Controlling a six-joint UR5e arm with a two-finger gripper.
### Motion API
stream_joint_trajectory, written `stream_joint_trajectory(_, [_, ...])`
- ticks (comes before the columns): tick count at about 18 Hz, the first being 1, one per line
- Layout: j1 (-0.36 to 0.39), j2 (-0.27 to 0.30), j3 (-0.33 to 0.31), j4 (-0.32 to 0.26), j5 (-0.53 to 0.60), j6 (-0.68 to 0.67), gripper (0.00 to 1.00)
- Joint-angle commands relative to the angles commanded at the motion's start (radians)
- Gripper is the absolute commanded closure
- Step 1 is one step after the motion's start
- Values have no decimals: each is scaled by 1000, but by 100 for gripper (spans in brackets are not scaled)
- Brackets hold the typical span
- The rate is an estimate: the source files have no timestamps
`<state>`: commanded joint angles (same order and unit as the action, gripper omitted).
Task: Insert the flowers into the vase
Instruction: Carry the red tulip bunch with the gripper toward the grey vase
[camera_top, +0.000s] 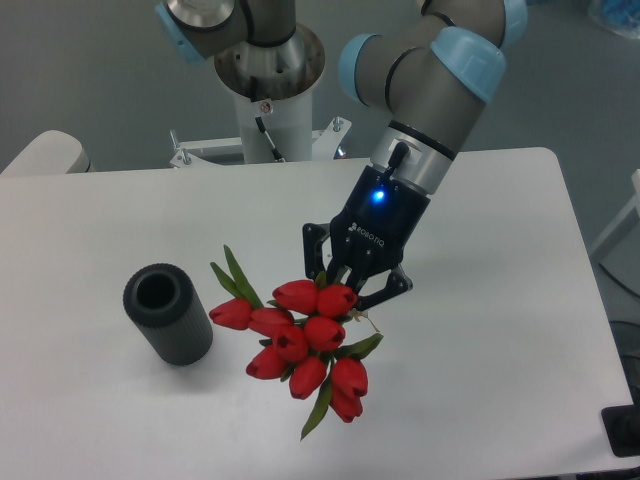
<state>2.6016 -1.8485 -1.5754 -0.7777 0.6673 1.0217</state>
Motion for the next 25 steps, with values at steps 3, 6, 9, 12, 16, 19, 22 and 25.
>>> stream_joint_trajectory(3, [-8, 8, 6, 0, 2, -21, 82])
stream_joint_trajectory(6, [-11, 18, 8, 3, 0, -49, 82])
stream_joint_trajectory(9, [-12, 20, 11, 6, -3, -74, 82])
stream_joint_trajectory(12, [-23, 35, 8, 8, -37, -84, 82])
stream_joint_trajectory(16, [-18, 41, 2, 8, -184, -115, 83])
stream_joint_trajectory(19, [-21, 41, -2, 9, -293, -121, 83])
stream_joint_trajectory(22, [-15, 57, -23, 9, -411, -127, 83])
stream_joint_trajectory(25, [-6, 95, -84, 9, -505, -121, 83])
